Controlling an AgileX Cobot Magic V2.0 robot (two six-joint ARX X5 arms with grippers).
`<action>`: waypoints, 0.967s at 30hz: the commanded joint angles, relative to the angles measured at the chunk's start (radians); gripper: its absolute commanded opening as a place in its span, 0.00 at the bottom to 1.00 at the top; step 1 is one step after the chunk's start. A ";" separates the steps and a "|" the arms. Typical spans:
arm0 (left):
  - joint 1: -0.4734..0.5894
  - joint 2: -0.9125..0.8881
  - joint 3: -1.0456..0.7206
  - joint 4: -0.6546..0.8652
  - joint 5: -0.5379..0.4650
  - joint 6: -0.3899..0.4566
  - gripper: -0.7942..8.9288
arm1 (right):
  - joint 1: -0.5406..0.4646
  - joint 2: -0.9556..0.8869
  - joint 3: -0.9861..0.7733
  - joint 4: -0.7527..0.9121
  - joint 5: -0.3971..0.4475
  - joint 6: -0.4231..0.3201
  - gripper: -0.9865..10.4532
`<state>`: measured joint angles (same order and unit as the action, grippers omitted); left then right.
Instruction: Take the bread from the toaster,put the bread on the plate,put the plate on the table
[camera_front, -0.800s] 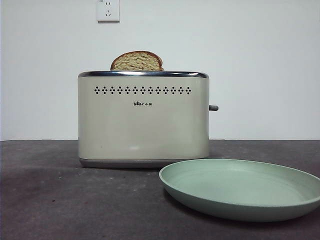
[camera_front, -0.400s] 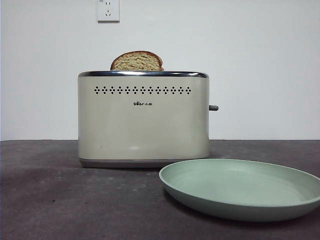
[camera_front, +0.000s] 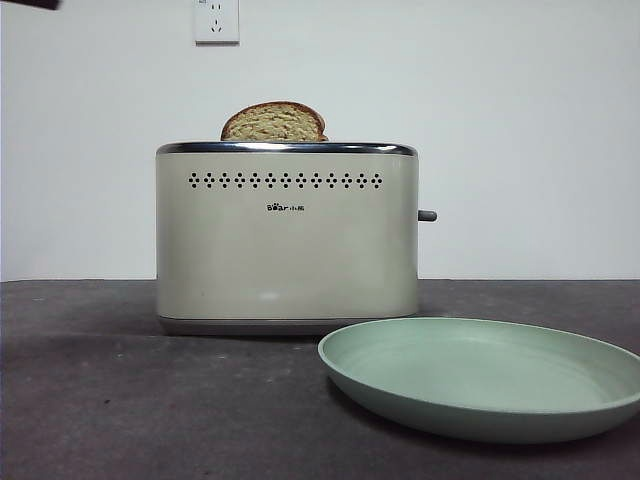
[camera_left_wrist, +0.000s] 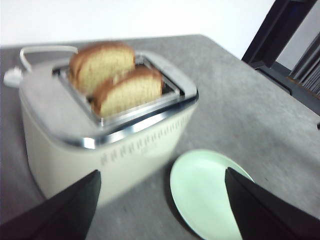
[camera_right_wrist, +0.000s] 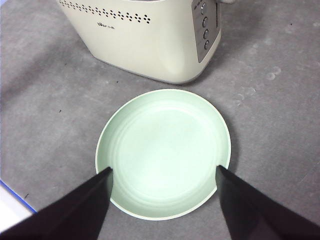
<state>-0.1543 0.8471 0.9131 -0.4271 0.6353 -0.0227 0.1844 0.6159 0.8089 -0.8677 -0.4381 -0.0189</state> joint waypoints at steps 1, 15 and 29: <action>-0.019 0.094 0.072 0.038 -0.011 0.055 0.50 | 0.004 0.004 0.016 0.006 0.001 0.010 0.38; -0.119 0.546 0.438 0.054 -0.018 0.197 0.50 | 0.004 0.004 0.016 0.006 0.002 0.012 0.38; -0.230 0.756 0.550 0.057 -0.163 0.384 0.50 | 0.004 0.004 0.016 0.005 0.013 0.012 0.38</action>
<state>-0.3748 1.5841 1.4353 -0.3771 0.4812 0.3134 0.1844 0.6159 0.8089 -0.8677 -0.4290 -0.0181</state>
